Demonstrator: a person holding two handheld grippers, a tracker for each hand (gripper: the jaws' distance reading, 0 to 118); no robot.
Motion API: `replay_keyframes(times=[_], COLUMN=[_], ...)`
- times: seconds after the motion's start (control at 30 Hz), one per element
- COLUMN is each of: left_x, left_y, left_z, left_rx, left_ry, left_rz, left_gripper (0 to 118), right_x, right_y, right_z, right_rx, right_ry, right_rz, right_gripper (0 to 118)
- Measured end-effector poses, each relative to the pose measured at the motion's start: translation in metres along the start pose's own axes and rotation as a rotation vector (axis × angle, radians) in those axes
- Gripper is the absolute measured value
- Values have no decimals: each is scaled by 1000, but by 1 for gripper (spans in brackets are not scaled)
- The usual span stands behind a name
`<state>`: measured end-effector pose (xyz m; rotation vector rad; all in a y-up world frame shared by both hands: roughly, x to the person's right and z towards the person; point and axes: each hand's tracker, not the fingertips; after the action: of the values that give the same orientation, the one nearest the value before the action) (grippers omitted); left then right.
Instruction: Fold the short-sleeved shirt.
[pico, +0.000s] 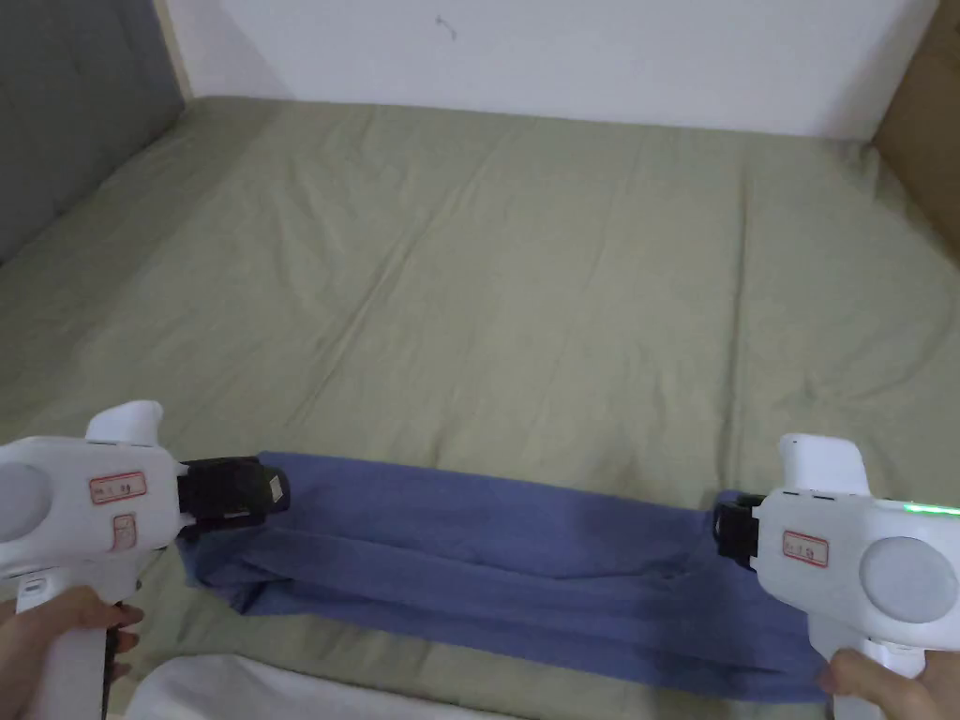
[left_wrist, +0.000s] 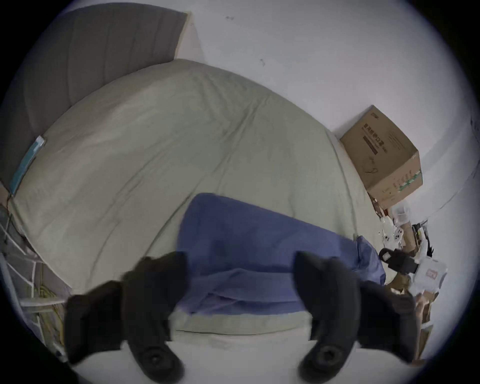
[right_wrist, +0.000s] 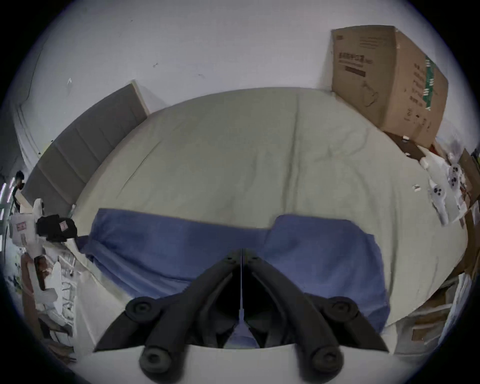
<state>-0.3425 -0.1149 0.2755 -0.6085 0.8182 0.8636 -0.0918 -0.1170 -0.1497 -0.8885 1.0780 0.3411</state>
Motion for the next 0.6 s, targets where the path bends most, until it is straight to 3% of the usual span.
replay_keyframes(times=[0.03, 0.07, 0.17, 0.3, 0.43, 0.47, 0.53, 0.6], left_x=[-8, -11, -33, -44, -42, -40, -41, -42], left_y=[-1, 0, -2, -11, -21, -22, -19, -22], left_z=[0, -1, -16, -37, -54, -54, -53, -61], left_rx=[9, 22, -18, -67, -93, -75, -62, -86], left_ry=[0, -13, -56, -15, -71, -66, -72, -183], left_rz=[39, 78, 192, 210, 277, 291, 321, 458], left_gripper=[95, 96, 97, 97, 96, 87, 9, 9], right_x=[-3, -6, -19, -31, -39, -40, -42, -44], right_y=[0, 0, 2, 7, 7, 7, 6, 4], right_z=[-2, -4, -9, -12, -17, -18, -18, -23], right_rx=[-13, -20, -24, -38, -62, -67, -80, -95], right_ry=[27, 41, 50, 68, 78, 76, 83, 84], right_rz=[-6, -7, 11, 45, 52, 50, 36, 21], right_gripper=[0, 0, 0, 0, 0, 0, 0, 0])
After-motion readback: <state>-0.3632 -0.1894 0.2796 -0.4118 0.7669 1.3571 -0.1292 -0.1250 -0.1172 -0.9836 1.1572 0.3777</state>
